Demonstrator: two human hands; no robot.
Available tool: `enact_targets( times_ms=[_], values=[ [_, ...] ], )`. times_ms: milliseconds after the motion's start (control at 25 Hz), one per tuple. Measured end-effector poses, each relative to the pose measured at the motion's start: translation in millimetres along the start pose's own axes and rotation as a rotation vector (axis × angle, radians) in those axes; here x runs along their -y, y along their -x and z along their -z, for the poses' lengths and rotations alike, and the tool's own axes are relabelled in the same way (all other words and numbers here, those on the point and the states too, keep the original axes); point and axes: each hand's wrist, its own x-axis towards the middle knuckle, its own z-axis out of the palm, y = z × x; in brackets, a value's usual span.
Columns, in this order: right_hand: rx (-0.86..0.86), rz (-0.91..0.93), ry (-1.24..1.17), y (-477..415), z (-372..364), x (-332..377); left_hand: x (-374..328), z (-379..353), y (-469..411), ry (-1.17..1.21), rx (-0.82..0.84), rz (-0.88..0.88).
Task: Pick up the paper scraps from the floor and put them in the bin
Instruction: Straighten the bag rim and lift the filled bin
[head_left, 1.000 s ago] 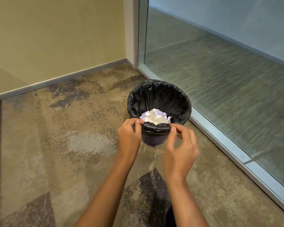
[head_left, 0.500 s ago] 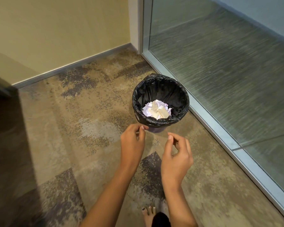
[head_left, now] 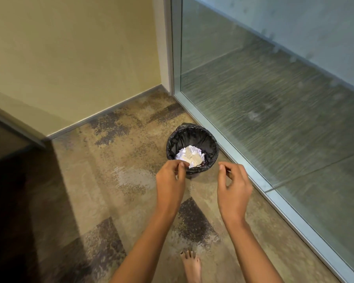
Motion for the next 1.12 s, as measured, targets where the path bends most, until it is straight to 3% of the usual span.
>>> enact_targets(
  times_ms=[320,600,1120],
  values=[
    [0.138,0.118,0.001,-61,55,58,-86,41,2,-0.025,0.017,0.020],
    [0.162,0.101,-0.003,-105,68,55,-124,45,-27,-0.070,-0.033,0.044],
    [0.186,-0.022,0.089,-188,-8,19,-101,27,-147,-0.114,0.061,0.084]
  ],
)
